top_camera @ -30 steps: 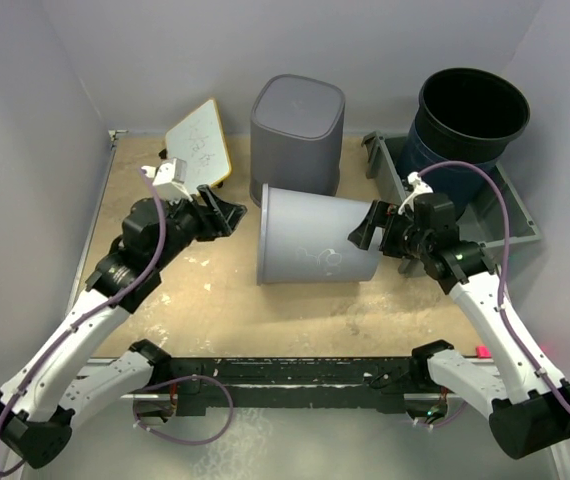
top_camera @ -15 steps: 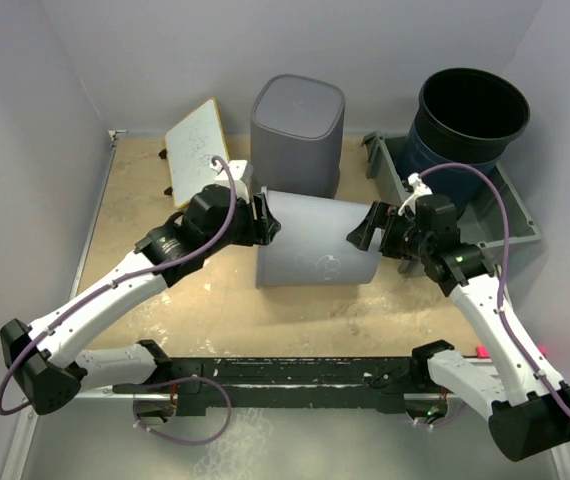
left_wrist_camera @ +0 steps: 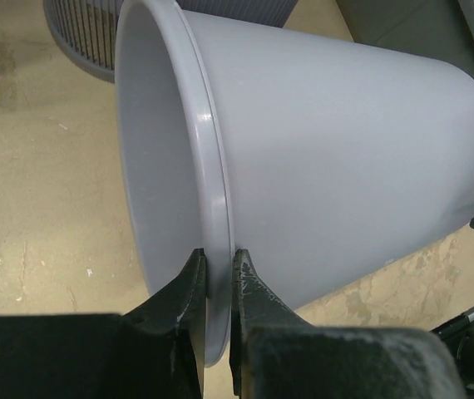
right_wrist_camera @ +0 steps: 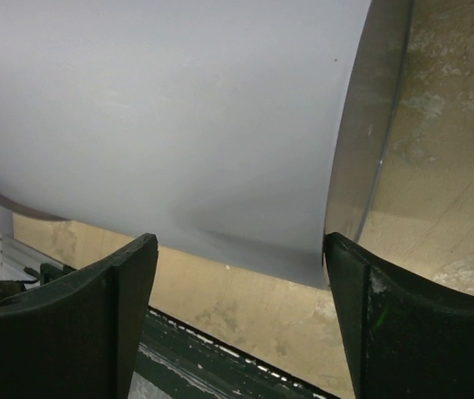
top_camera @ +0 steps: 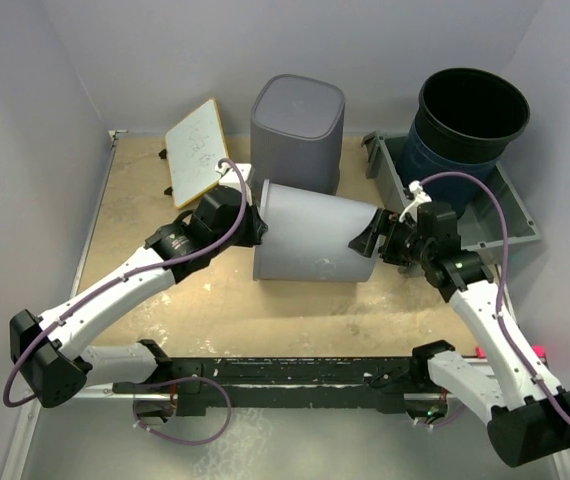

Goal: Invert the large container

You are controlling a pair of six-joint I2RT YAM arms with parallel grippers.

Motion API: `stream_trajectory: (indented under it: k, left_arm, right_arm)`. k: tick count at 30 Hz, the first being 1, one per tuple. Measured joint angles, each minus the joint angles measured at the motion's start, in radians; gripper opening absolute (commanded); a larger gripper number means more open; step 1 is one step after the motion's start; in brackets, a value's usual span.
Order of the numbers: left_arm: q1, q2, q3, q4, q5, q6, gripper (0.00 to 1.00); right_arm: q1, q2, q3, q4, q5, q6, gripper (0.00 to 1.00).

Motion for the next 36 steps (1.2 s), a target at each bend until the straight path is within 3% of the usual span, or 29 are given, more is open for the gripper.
stream_trajectory:
  k: [8,21,27,36]
  left_arm:
    - [0.009,-0.019,-0.033,0.042,0.000,0.003,0.00]
    - [0.026,-0.036,-0.116,0.127,-0.023,-0.031,0.00]
    - [0.017,0.024,-0.215,0.168,0.037,-0.096,0.00]
    - [0.006,0.070,-0.262,0.209,0.095,-0.113,0.00]
  right_arm:
    - [-0.013,-0.138,-0.015,0.011,-0.006,0.037,0.66]
    - [-0.024,-0.158,0.102,0.043,-0.051,0.052,0.62]
    - [-0.011,-0.147,0.196,0.130,-0.193,0.082,0.61]
    - [0.002,-0.130,0.184,0.259,-0.359,0.151,0.62]
